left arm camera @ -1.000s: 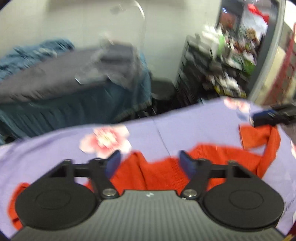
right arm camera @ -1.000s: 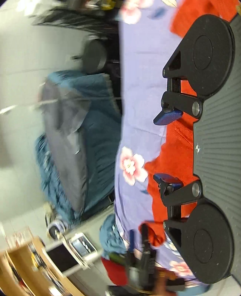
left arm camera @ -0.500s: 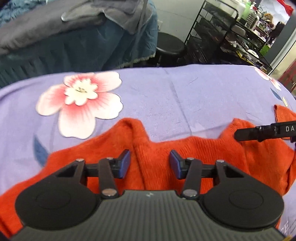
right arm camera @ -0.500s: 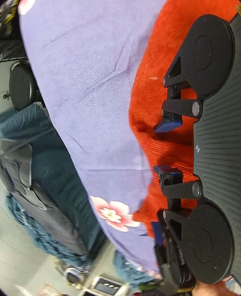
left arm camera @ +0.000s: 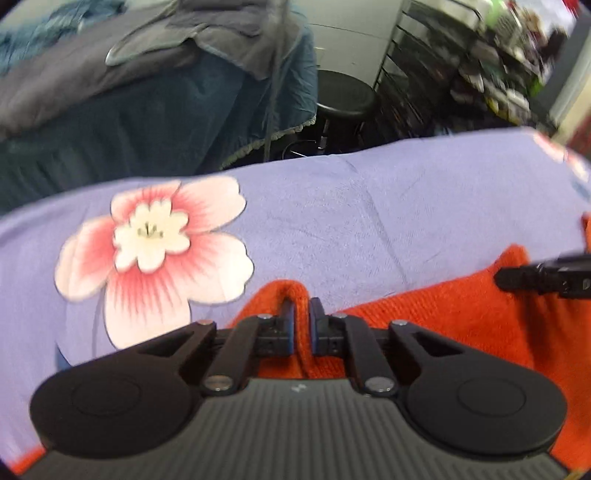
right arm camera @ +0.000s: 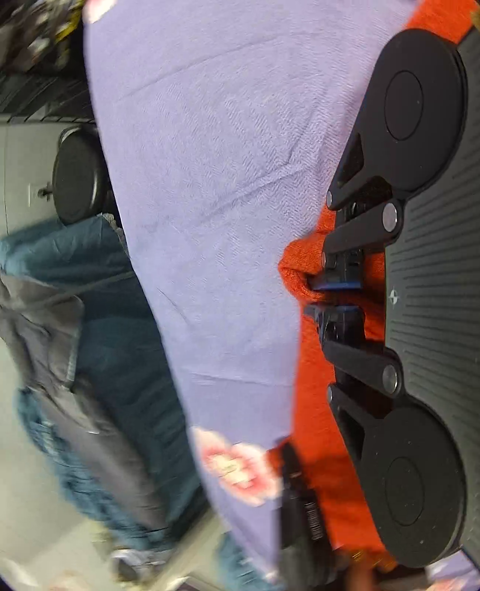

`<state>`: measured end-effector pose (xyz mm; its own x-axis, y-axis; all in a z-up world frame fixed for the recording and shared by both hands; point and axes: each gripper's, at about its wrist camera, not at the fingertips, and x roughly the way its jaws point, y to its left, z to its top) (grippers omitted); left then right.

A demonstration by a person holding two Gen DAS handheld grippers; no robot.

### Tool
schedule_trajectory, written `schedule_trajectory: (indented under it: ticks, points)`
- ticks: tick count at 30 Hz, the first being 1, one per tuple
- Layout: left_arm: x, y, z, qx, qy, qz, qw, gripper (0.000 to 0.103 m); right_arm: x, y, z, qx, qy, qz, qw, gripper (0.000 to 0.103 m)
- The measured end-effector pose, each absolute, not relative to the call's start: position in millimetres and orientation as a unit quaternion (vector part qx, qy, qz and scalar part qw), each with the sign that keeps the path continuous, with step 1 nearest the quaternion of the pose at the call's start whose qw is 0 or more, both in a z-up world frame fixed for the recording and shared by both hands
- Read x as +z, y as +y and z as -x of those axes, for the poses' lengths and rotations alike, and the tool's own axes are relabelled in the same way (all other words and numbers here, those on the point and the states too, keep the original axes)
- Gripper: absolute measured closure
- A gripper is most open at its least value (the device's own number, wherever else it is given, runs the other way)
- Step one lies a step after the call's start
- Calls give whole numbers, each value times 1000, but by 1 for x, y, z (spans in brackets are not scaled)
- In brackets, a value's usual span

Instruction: Fold small clothes

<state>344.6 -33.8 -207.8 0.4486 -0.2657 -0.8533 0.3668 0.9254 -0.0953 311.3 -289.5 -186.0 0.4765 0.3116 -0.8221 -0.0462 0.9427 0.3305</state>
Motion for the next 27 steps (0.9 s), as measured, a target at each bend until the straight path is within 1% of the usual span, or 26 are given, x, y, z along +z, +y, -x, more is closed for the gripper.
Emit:
schedule_trajectory:
  ticks: [1,2,3,4,5,6,8,11,14,15,17,18,19,20,21,22,26,27]
  points:
    - [-205,-35,-343,-182,487,-57,852,89,-181,-289,-307,104,494,-121,855,76]
    - [-200,-32,-340,-177,482,-55,856,83,-174,-289,-303,96,485,-113,862,71]
    - [-194,-29,-336,-170,473,-54,863,72,-166,-290,-295,84,475,-103,870,61]
    - [-188,-24,-330,-165,463,-53,869,67,-158,-293,-284,72,462,-89,879,53]
    - [-179,-20,-322,-160,452,-51,876,54,-149,-293,-272,68,445,-69,890,49]
    - [-171,-15,-312,-152,438,-51,885,52,-142,-293,-260,76,426,-55,900,47]
    - [-156,-9,-290,-158,417,-41,894,52,-135,-291,-240,123,402,-50,906,50]
    - [-149,-14,-257,-209,422,-27,882,54,-144,-273,-226,196,417,-38,886,55]
    - [-161,-33,-231,-253,443,-53,858,59,-160,-245,-217,229,439,17,869,58]
    - [-169,-39,-225,-261,451,-66,851,59,-165,-238,-214,224,445,43,866,58]
    - [-188,-48,-218,-248,462,-106,845,59,-176,-232,-207,198,463,85,860,62]
    - [-200,-50,-216,-233,469,-132,842,61,-183,-234,-206,184,480,99,852,76]
    - [-212,-50,-216,-221,483,-153,833,62,-190,-239,-205,177,493,95,847,87]
    - [-217,-45,-214,-219,487,-149,832,62,-192,-246,-201,172,496,81,847,89]
    - [-216,-39,-214,-220,483,-130,837,62,-192,-253,-198,167,498,73,848,96]
    - [-215,-35,-214,-219,488,-128,835,62,-192,-259,-196,165,504,67,845,102]
    - [-209,-26,-211,-218,490,-130,834,67,-184,-284,-189,161,503,12,849,101]
    - [-206,-22,-212,-217,492,-124,834,67,-179,-288,-185,164,494,2,854,93]
